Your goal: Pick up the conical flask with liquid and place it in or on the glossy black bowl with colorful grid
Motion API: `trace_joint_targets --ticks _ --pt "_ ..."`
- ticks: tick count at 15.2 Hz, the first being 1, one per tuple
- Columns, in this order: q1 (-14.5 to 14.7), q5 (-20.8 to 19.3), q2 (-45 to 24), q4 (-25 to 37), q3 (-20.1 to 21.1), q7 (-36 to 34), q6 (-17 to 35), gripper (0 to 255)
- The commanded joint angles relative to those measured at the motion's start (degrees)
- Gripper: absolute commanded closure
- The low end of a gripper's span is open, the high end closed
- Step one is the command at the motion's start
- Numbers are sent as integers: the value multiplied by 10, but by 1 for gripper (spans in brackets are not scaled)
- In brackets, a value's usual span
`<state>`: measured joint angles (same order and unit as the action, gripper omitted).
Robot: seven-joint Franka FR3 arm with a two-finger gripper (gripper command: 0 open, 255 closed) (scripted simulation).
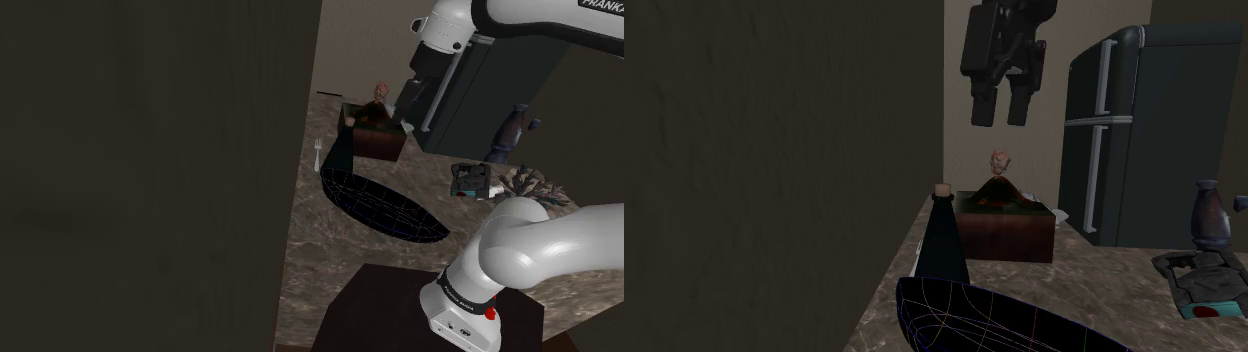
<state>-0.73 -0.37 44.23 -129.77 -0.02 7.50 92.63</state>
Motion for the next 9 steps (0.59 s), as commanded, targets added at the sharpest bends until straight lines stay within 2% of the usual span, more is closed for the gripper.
trace_joint_targets --ticks 1,9 --pt "0 0 0 0 0 0 0 0" --pt "-16 3 -161 54 -51 29 76 0"
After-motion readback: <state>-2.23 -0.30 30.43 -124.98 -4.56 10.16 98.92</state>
